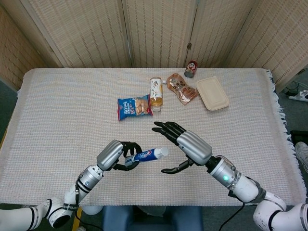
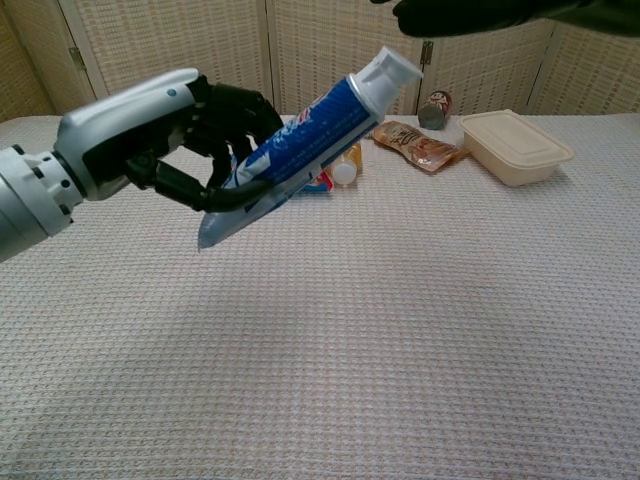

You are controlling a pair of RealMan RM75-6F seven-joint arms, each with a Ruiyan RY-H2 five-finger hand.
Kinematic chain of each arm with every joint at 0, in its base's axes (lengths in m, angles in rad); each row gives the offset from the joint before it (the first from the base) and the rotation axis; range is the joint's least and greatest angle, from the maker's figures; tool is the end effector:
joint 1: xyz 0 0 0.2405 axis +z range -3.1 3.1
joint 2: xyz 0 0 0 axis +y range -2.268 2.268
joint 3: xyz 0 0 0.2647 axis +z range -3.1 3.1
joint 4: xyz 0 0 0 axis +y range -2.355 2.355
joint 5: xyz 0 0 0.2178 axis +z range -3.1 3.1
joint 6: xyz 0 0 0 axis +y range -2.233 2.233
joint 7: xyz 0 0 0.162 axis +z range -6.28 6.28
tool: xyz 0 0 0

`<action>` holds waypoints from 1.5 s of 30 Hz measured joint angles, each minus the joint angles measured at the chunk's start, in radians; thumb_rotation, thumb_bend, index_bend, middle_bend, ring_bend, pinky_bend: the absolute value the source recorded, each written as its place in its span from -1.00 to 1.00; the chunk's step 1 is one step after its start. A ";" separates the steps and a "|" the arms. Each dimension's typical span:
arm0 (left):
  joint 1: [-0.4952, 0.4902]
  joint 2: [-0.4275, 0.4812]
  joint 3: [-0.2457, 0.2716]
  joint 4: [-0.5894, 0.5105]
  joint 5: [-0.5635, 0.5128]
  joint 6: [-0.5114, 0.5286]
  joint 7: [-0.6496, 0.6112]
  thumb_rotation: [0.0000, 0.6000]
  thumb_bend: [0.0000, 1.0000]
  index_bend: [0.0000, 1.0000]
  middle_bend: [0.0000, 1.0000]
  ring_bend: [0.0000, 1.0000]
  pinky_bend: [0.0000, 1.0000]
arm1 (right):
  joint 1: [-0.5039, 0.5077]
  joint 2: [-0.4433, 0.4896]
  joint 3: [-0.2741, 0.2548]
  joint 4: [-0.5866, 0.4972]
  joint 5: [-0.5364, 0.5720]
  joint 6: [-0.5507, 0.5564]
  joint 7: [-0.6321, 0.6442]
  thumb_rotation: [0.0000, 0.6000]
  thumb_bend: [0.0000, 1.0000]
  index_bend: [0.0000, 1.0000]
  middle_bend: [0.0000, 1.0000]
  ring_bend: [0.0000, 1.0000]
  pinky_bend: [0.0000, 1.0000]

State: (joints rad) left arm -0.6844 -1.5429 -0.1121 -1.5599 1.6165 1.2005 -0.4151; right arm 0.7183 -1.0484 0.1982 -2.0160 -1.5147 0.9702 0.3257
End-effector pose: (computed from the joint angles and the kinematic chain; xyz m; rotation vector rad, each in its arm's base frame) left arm -0.0932 0.3095 -0.0100 -1.8685 -1.3109 -1.7039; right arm -0.0617 -0.3015 0.0923 2.0410 -1.2515 1.4760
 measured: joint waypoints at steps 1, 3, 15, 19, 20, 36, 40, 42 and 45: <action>-0.003 -0.006 -0.002 0.000 -0.001 -0.001 0.004 1.00 0.72 0.42 0.52 0.39 0.37 | 0.014 -0.005 0.005 -0.004 0.015 -0.017 -0.005 -0.04 -0.76 -1.00 -1.00 -1.00 -1.00; -0.007 -0.015 -0.004 0.000 -0.005 -0.003 0.007 1.00 0.72 0.42 0.52 0.39 0.37 | 0.028 -0.019 0.009 -0.004 0.027 -0.030 -0.011 -0.04 -0.76 -1.00 -1.00 -1.00 -1.00; -0.017 -0.048 -0.019 0.004 -0.031 -0.004 0.015 1.00 0.73 0.42 0.53 0.39 0.36 | 0.066 -0.094 0.020 0.018 0.074 -0.051 -0.085 -0.05 -0.76 -1.00 -1.00 -1.00 -1.00; -0.015 -0.049 -0.020 0.006 -0.036 0.000 0.005 1.00 0.73 0.42 0.53 0.39 0.36 | 0.062 -0.103 0.016 0.019 0.084 -0.040 -0.110 -0.05 -0.76 -1.00 -1.00 -1.00 -1.00; -0.015 -0.049 -0.020 0.006 -0.037 0.000 0.002 1.00 0.73 0.42 0.53 0.39 0.36 | 0.062 -0.107 0.016 0.021 0.086 -0.040 -0.112 -0.05 -0.76 -1.00 -1.00 -1.00 -1.00; -0.017 -0.042 -0.029 -0.005 -0.052 0.000 0.006 1.00 0.73 0.43 0.55 0.39 0.36 | 0.072 -0.203 0.005 0.078 0.093 -0.030 -0.093 -0.06 -0.76 -1.00 -1.00 -1.00 -1.00; -0.016 -0.039 -0.029 -0.004 -0.055 -0.001 0.013 1.00 0.73 0.43 0.57 0.40 0.37 | 0.073 -0.211 0.005 0.086 0.096 -0.030 -0.086 -0.05 -0.76 -1.00 -1.00 -1.00 -1.00; -0.015 -0.037 -0.029 -0.004 -0.059 -0.002 0.013 1.00 0.73 0.43 0.57 0.40 0.37 | 0.073 -0.212 0.005 0.087 0.098 -0.032 -0.082 -0.05 -0.76 -1.00 -1.00 -1.00 -1.00; -0.014 -0.038 -0.030 -0.004 -0.062 -0.001 0.009 1.00 0.73 0.43 0.57 0.40 0.37 | 0.075 -0.218 0.005 0.092 0.100 -0.035 -0.072 -0.06 -0.76 -1.00 -1.00 -1.00 -1.00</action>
State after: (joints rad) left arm -0.6987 -1.5809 -0.1424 -1.5636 1.5547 1.1992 -0.4059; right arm 0.7930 -1.2665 0.2035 -1.9242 -1.4151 0.9355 0.2533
